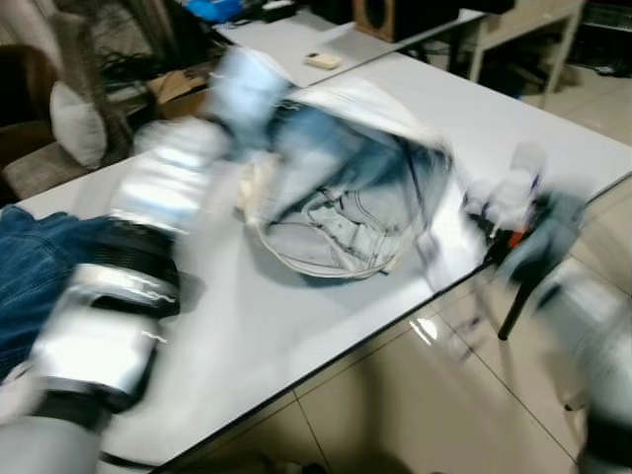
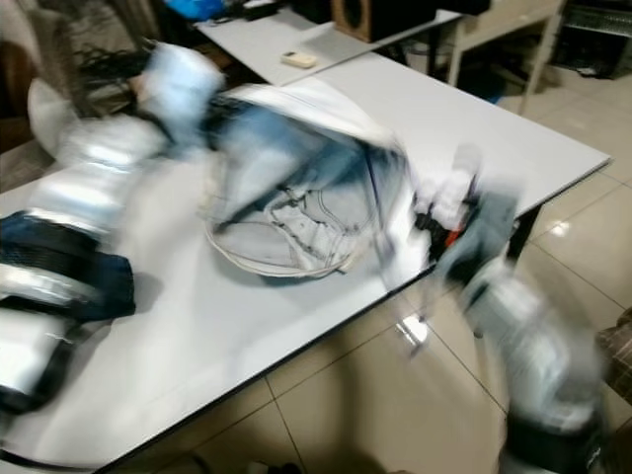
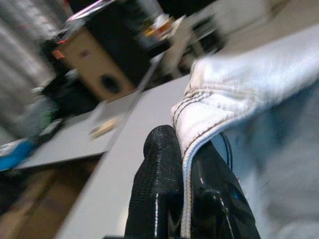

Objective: Hang hanger

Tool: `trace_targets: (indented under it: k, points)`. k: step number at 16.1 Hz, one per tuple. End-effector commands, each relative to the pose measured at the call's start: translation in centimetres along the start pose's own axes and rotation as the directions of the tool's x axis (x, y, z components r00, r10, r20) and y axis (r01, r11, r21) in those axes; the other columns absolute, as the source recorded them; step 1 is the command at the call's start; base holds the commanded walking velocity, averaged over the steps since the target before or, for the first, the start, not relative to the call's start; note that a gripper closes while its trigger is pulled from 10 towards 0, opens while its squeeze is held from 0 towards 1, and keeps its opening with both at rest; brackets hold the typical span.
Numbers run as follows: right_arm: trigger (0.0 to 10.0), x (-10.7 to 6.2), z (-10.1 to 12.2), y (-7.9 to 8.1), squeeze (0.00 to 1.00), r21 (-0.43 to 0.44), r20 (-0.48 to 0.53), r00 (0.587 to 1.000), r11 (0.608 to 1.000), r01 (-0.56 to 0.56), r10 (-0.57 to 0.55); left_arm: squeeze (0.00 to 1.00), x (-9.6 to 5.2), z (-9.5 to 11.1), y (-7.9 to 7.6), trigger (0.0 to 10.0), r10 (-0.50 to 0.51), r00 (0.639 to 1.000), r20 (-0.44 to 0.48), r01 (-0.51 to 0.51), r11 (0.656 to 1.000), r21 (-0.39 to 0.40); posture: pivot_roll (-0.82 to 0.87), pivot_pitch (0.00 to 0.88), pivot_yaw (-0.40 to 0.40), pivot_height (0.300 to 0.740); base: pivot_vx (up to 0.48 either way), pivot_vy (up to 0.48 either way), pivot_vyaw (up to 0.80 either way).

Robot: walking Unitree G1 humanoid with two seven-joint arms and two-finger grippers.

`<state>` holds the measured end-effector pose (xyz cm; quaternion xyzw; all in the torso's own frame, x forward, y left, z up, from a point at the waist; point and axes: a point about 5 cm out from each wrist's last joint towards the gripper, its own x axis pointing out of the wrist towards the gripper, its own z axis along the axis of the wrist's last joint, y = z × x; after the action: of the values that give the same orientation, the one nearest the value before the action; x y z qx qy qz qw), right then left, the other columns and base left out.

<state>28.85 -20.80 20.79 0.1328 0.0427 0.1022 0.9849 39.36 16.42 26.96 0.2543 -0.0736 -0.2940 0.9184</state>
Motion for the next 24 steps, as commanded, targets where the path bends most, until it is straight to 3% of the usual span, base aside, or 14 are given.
trace_targets:
  k: [1, 3, 4, 5, 8, 9, 10, 11, 13, 15, 20, 22, 23, 24]
  points:
    - [10.0, 0.4, 1.3, 0.6, 0.00, 0.007, 0.051, 0.998, 0.999, -0.044, 0.043, 0.00, -0.7, -1.0, 0.3, 0.0, -0.040, 0.997, -0.061, 0.042, 0.999, 0.030, -0.20, 0.000, 0.167, 0.740, 0.000, 0.000, 0.00]
    - [10.0, 1.4, 3.0, 0.9, 0.00, 0.024, 0.097, 0.991, 0.995, -0.095, 0.093, 0.00, -2.8, -3.9, -1.0, 0.0, -0.250, 0.934, -0.254, 0.277, 0.958, 0.077, -0.19, 0.000, 0.150, 0.740, 0.000, 0.000, 0.00]
    - [10.0, 1.9, 2.7, 0.8, 0.00, 0.032, 0.085, 0.992, 0.995, -0.099, 0.096, 0.00, -3.5, -4.5, -2.3, 0.0, -0.345, 0.901, -0.262, 0.365, 0.930, 0.030, -0.17, 0.000, 0.143, 0.740, 0.000, 0.000, 0.00]
    - [10.0, 2.7, 1.7, 1.0, 0.00, 0.076, 0.062, 0.992, 0.990, -0.116, 0.112, 0.00, -3.8, -4.1, -4.4, 0.0, -0.484, 0.851, -0.205, 0.480, 0.874, -0.072, -0.17, 0.000, 0.141, 0.740, 0.000, 0.000, 0.00]
    - [10.0, 3.9, 0.5, 1.5, 0.00, 0.162, 0.044, 0.990, 0.977, -0.141, 0.136, 0.00, -3.5, -1.7, -7.0, 0.0, -0.650, 0.758, -0.055, 0.635, 0.755, -0.163, -0.16, 0.000, 0.150, 0.740, 0.000, 0.000, 0.00]
    - [10.0, 4.0, 0.5, 1.6, 0.00, 0.183, 0.051, 0.989, 0.972, -0.144, 0.137, 0.00, -3.2, -1.0, -7.2, 0.0, -0.654, 0.756, -0.006, 0.642, 0.744, -0.186, -0.17, 0.000, 0.155, 0.740, 0.000, 0.000, 0.00]
    - [10.0, 4.2, 0.6, 1.2, 0.00, 0.231, 0.072, 0.990, 0.964, -0.135, 0.121, 0.00, -2.6, 1.2, -7.6, 0.0, -0.662, 0.740, 0.118, 0.668, 0.703, -0.244, -0.17, 0.000, 0.161, 0.740, 0.000, 0.000, 0.00]
    - [10.0, 4.5, 0.7, 0.1, 0.00, 0.302, 0.101, 0.992, 0.948, -0.102, 0.074, 0.00, -2.1, 3.7, -7.8, 0.0, -0.649, 0.712, 0.268, 0.701, 0.635, -0.325, -0.17, 0.000, 0.175, 0.740, 0.000, 0.000, 0.00]
    - [10.0, 4.8, 0.7, -0.5, 0.00, 0.340, 0.114, 0.992, 0.937, -0.082, 0.045, 0.00, -1.6, 5.2, -7.8, 0.0, -0.619, 0.702, 0.352, 0.711, 0.586, -0.388, -0.17, 0.000, 0.178, 0.740, 0.000, 0.000, 0.00]
    - [10.0, 5.9, 0.5, -0.5, 0.00, 0.366, 0.126, 0.992, 0.929, -0.054, 0.009, 0.00, 0.4, 7.1, -8.6, 0.0, -0.529, 0.732, 0.429, 0.678, 0.503, -0.537, -0.16, 0.000, 0.192, 0.740, 0.000, 0.000, 0.00]
    - [10.0, 7.0, 0.3, 1.0, 0.00, 0.538, 0.201, 0.980, 0.837, -0.102, -0.010, 0.00, 1.9, 7.2, -11.3, 0.0, -0.513, 0.785, 0.347, 0.612, 0.557, -0.562, -0.17, 0.000, 0.214, 0.740, 0.000, 0.000, 0.00]
    - [10.0, 6.9, -0.8, 1.1, 0.00, 0.552, 0.186, 0.982, 0.830, -0.084, -0.024, 0.00, 1.6, 8.5, -10.9, 0.0, -0.477, 0.758, 0.445, 0.643, 0.434, -0.631, -0.17, 0.000, 0.209, 0.740, 0.000, 0.000, 0.00]
    - [10.0, 7.1, -1.8, 0.7, 0.00, 0.576, 0.165, 0.985, 0.816, -0.049, -0.058, 0.00, 1.2, 9.4, -10.9, 0.0, -0.478, 0.722, 0.500, 0.677, 0.341, -0.652, -0.17, 0.000, 0.203, 0.740, 0.000, 0.000, 0.00]
    - [10.0, 7.3, -2.4, 0.4, 0.00, 0.608, 0.164, 0.981, 0.793, -0.019, -0.103, 0.00, 0.9, 9.6, -11.2, 0.0, -0.501, 0.701, 0.508, 0.694, 0.315, -0.647, -0.17, 0.000, 0.204, 0.740, 0.000, 0.000, 0.00]
